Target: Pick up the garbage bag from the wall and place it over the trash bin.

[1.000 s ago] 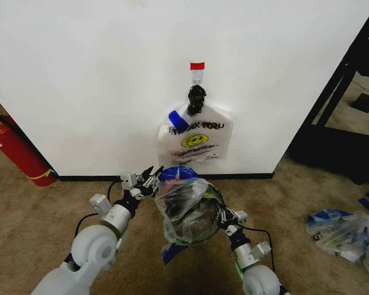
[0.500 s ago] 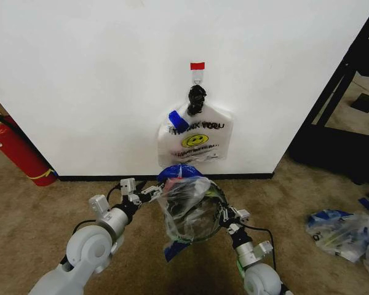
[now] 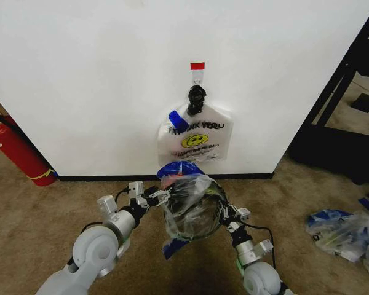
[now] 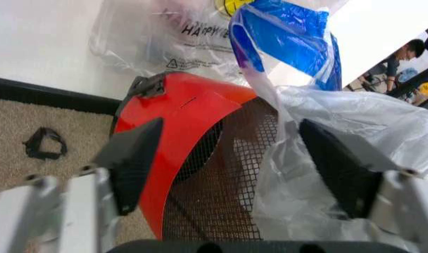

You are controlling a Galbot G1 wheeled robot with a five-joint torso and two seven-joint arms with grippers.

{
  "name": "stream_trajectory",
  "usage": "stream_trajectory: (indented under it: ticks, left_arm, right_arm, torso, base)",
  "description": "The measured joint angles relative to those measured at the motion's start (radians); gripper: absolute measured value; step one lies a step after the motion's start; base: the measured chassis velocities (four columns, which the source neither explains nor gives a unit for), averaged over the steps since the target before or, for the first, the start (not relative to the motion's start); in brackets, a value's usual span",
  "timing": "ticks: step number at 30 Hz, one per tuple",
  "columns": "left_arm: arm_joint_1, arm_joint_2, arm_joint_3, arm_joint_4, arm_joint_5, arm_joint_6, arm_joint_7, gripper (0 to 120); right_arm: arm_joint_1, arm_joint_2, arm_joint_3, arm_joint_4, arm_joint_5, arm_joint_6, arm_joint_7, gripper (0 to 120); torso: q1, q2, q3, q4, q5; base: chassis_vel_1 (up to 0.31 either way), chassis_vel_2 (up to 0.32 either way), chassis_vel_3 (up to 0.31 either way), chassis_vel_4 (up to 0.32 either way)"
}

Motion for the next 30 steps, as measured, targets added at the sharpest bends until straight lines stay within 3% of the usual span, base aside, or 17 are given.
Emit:
stream_trajectory:
  ticks: [2, 8, 10, 14, 18, 24, 30]
  left_arm:
    - [0.002, 0.0, -0.001, 0.0, 0.0, 0.0, 0.0, 63]
    - [0.004, -0.002, -0.003, -0.002, 0.004, -0.009, 0.001, 46]
    - [0.005, -0.003, -0.004, 0.0, 0.012, -0.025, 0.004, 34]
    - [0.001, -0.002, -0.002, 0.011, 0.029, -0.048, 0.013, 25]
    - [-0.006, 0.012, 0.007, 0.054, 0.14, -0.125, 0.1, 4]
    - [-0.009, 0.02, 0.012, 0.07, 0.234, -0.169, 0.172, 0]
    - [-0.015, 0.014, 0.011, 0.047, 0.202, -0.171, 0.124, 0]
  right_arm:
    - [0.001, 0.0, 0.0, 0.0, 0.001, 0.0, 0.0, 0]
    - [0.003, 0.002, 0.0, -0.003, 0.001, 0.0, 0.001, 0]
    - [0.004, 0.002, -0.001, -0.003, 0.002, 0.0, 0.003, 0]
    - [0.005, 0.002, -0.002, 0.003, 0.018, -0.001, 0.01, 0]
    - [0.004, 0.001, -0.007, 0.033, 0.068, -0.021, 0.046, 0]
    - [0.004, 0.001, -0.009, 0.045, 0.086, -0.031, 0.065, 0]
    - [0.006, 0.002, -0.009, 0.045, 0.084, -0.031, 0.065, 0]
  torso:
    - [0.0, 0.0, 0.0, 0.0, 0.0]
    - [0.0, 0.0, 0.0, 0.0, 0.0]
    - [0.0, 0.0, 0.0, 0.0, 0.0]
    - [0.0, 0.0, 0.0, 0.0, 0.0]
    - [0.0, 0.0, 0.0, 0.0, -0.0001]
    - [0.0, 0.0, 0.0, 0.0, 0.0]
    - [0.0, 0.0, 0.0, 0.0, 0.0]
  base:
    - [0.0, 0.0, 0.0, 0.0]
    - [0.0, 0.0, 0.0, 0.0]
    - [0.0, 0.0, 0.0, 0.0]
    - [0.0, 0.0, 0.0, 0.0]
    - [0.0, 0.0, 0.0, 0.0]
    - [0.0, 0.0, 0.0, 0.0]
    - [0.0, 0.0, 0.0, 0.0]
